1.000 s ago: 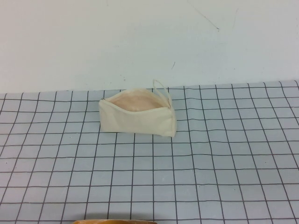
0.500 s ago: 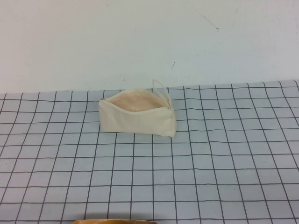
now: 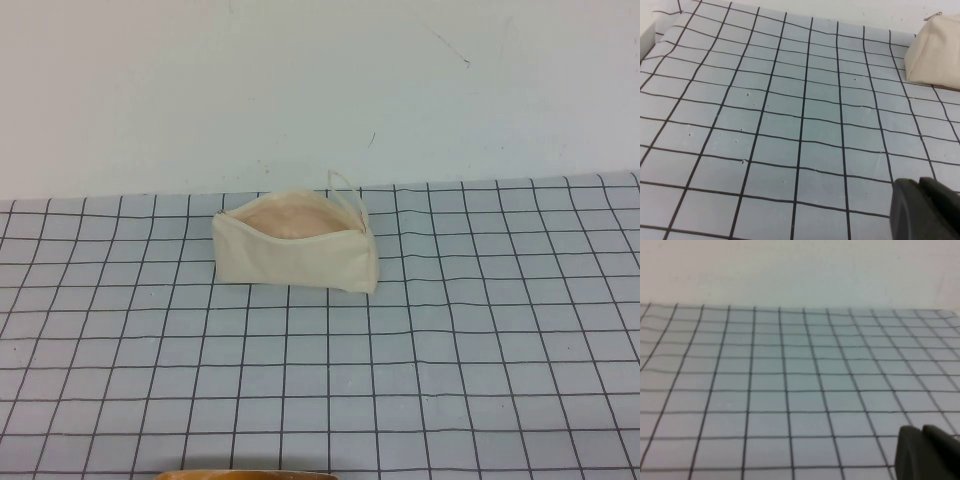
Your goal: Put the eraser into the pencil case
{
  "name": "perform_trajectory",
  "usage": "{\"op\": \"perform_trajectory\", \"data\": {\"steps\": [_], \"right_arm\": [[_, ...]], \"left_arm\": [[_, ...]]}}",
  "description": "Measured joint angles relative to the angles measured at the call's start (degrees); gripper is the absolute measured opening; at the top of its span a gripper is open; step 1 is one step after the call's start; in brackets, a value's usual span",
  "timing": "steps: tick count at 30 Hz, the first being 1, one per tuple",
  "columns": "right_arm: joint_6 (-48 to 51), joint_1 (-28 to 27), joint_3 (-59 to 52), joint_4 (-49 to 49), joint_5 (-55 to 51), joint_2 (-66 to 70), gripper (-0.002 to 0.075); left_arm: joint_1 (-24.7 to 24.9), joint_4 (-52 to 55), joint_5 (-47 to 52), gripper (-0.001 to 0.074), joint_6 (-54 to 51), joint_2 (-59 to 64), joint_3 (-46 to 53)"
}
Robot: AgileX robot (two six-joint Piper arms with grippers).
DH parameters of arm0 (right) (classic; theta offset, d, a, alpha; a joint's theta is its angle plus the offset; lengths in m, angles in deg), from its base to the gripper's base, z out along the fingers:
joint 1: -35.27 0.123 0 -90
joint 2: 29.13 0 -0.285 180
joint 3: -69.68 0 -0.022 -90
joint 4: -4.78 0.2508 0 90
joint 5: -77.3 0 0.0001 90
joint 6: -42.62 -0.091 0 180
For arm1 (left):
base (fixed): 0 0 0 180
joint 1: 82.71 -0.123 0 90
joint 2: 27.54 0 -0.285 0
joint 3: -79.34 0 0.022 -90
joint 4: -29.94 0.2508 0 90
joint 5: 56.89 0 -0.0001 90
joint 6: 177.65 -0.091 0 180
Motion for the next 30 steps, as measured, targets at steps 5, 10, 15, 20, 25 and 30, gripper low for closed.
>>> {"op": "perform_trajectory", "data": {"steps": [5, 10, 15, 20, 25, 30], "right_arm": [[-1.1, 3.7, 0.0, 0.2, -4.6, 0.0, -0.0001], [-1.8, 4.6, 0.0, 0.2, -8.3, 0.0, -0.0001], [-1.8, 4.6, 0.0, 0.3, -8.5, 0.0, -0.0001], [-1.8, 4.6, 0.0, 0.3, -8.5, 0.0, -0.0001], [-1.8, 4.6, 0.0, 0.4, -8.6, 0.0, -0.0001], [-1.8, 4.6, 0.0, 0.4, -8.6, 0.0, -0.0001]], "left_arm": [[0.0, 0.0, 0.0, -0.0003, 0.0, 0.0, 0.0], [0.0, 0.0, 0.0, -0.0003, 0.0, 0.0, 0.0], [0.0, 0.0, 0.0, -0.0002, 0.0, 0.0, 0.0], [0.0, 0.0, 0.0, -0.0003, 0.0, 0.0, 0.0], [0.0, 0.0, 0.0, -0.0003, 0.0, 0.0, 0.0], [0.0, 0.0, 0.0, -0.0003, 0.0, 0.0, 0.0]]}}
